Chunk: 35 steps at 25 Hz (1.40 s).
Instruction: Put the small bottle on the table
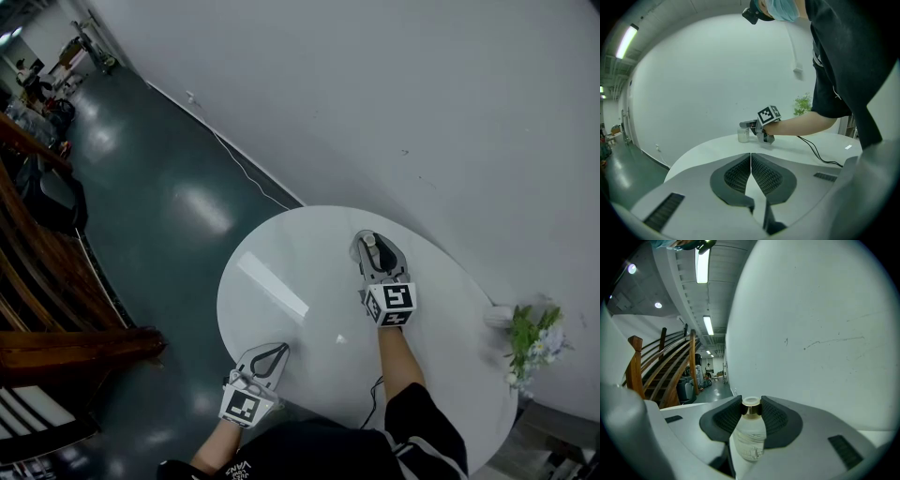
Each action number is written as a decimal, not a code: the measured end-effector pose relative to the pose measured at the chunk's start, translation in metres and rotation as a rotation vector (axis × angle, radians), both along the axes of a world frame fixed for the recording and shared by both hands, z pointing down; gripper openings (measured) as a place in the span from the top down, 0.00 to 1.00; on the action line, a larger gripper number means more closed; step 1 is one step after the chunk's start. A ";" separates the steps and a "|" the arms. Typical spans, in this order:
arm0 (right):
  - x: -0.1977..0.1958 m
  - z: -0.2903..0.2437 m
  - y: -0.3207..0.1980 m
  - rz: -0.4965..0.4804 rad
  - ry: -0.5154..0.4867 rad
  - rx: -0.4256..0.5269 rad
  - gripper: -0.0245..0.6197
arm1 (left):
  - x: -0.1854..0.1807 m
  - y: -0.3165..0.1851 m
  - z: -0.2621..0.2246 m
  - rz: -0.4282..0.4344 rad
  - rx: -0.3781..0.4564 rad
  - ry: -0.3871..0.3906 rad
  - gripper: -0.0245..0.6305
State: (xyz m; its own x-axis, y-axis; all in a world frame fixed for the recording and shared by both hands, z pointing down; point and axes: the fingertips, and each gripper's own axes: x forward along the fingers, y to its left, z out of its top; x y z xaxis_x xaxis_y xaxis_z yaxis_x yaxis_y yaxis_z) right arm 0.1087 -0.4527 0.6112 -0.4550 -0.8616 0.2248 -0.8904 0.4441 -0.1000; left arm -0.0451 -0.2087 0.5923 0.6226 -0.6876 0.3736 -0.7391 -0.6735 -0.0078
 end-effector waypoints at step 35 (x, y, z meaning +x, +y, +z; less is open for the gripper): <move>-0.009 -0.077 0.106 0.026 -0.023 0.097 0.84 | 0.004 0.019 -0.046 0.120 0.105 0.055 0.93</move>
